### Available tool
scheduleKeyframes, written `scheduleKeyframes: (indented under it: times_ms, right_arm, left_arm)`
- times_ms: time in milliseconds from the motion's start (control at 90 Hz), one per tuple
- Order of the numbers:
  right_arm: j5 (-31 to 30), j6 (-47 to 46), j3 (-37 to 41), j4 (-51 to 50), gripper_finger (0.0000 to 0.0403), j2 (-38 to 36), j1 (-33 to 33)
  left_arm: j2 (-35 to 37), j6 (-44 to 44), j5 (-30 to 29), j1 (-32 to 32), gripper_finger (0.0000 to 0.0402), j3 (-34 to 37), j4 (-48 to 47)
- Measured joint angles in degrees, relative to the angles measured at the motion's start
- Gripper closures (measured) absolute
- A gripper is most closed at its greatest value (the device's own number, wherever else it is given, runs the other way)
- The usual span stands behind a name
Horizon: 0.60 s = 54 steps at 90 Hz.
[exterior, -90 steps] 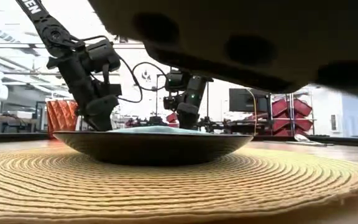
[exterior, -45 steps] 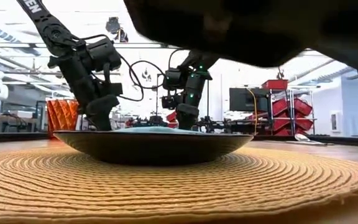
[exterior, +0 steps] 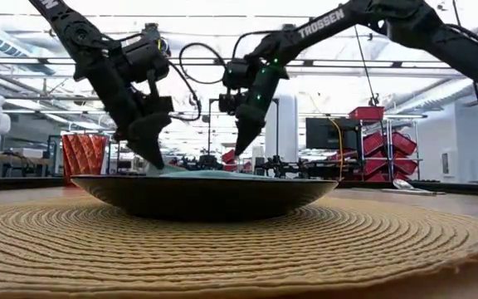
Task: Set table place
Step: Fold the blue napkin
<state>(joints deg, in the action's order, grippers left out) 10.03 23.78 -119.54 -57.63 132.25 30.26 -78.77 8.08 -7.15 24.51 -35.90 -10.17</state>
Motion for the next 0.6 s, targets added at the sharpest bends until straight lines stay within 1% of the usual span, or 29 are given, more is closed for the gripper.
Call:
scheduleKeyframes:
  times_ms: [122,256,344,411,522,600]
  right_arm:
    - [-2.71,-0.64,0.33,-2.79,0.0385,1.57,0.07]
    - [-2.63,-0.05,0.24,-2.31,0.0357,2.17,-0.76]
    - [-3.26,0.43,0.24,-2.44,0.0326,2.56,-1.11]
    - [-4.40,-0.39,0.24,-2.20,0.0295,2.80,-1.23]
    - [-4.58,-0.22,0.24,-2.08,0.0243,2.81,-1.18]
    - [-4.39,-0.20,0.24,-1.31,0.0218,2.81,-1.20]
  left_arm:
    - [0.11,-0.04,-0.30,-0.04,0.0401,0.00,-0.53]
    - [0.11,-0.82,-0.31,-0.04,0.0401,0.00,-1.33]
    - [0.09,-0.98,-0.35,-0.04,0.0402,0.00,-1.42]
    - [0.09,-0.98,-0.36,-0.07,0.0401,0.00,-1.32]
    - [0.09,-0.98,-0.36,-0.17,0.0401,0.00,-1.36]
    - [0.09,-0.98,-0.36,-0.17,0.0401,0.02,-1.44]
